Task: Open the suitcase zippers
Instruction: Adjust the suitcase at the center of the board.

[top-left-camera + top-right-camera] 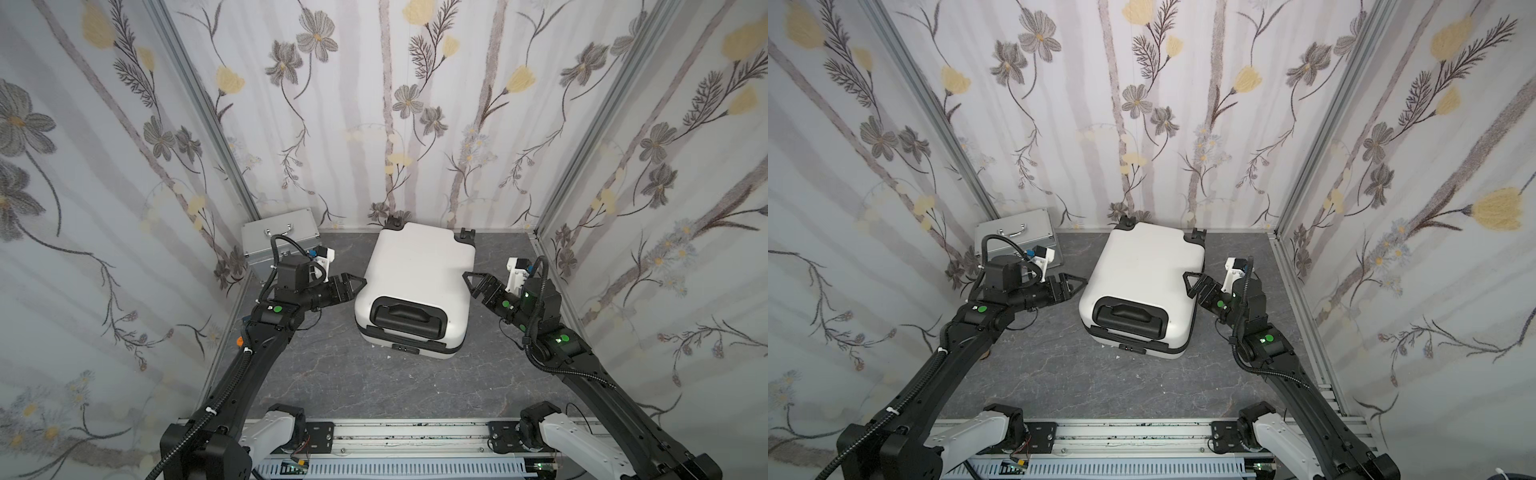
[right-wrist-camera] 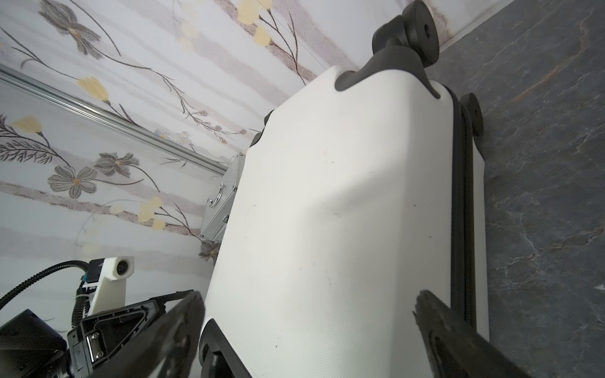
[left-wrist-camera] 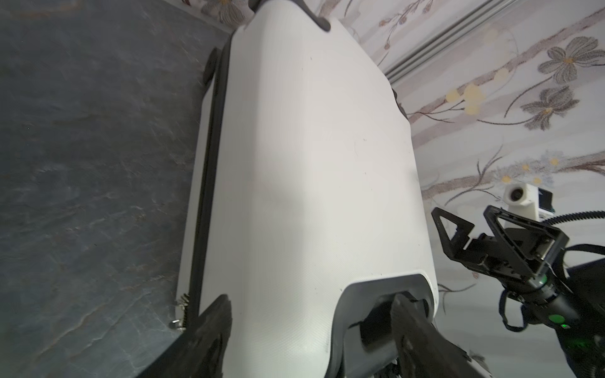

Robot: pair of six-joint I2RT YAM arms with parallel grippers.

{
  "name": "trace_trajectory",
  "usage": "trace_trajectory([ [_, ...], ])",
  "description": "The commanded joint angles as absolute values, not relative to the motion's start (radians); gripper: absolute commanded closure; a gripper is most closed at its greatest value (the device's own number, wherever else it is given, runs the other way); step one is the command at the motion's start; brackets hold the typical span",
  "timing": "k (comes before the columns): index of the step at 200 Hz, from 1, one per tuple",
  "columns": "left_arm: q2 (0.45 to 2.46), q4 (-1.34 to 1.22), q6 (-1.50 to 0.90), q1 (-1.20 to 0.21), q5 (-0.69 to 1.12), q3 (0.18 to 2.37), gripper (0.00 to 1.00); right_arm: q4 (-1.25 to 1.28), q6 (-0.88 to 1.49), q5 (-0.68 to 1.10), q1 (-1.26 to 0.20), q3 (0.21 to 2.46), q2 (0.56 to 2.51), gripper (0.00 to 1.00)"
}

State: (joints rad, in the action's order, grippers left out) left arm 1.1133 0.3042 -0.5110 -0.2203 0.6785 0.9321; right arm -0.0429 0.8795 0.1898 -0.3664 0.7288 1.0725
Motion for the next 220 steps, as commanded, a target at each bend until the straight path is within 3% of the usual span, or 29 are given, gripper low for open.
trace_trajectory([
  [1,1.13,0.324,-0.603,-0.239,0.767,0.914,0.22,-0.015,0.939,0.239,-0.369,0.754,1.117,0.01],
  [64,1.191,0.415,-0.529,-0.257,0.678,0.921,0.22,-0.063,0.889,0.308,-0.35,0.878,1.282,0.04],
  [136,1.243,0.381,-0.449,-0.312,0.71,0.907,0.22,-0.287,0.717,0.182,-0.299,1.035,1.429,0.04],
  [220,1.231,0.379,-0.266,-0.513,0.721,0.87,0.21,-0.163,0.623,0.286,-0.201,1.215,1.619,0.04],
])
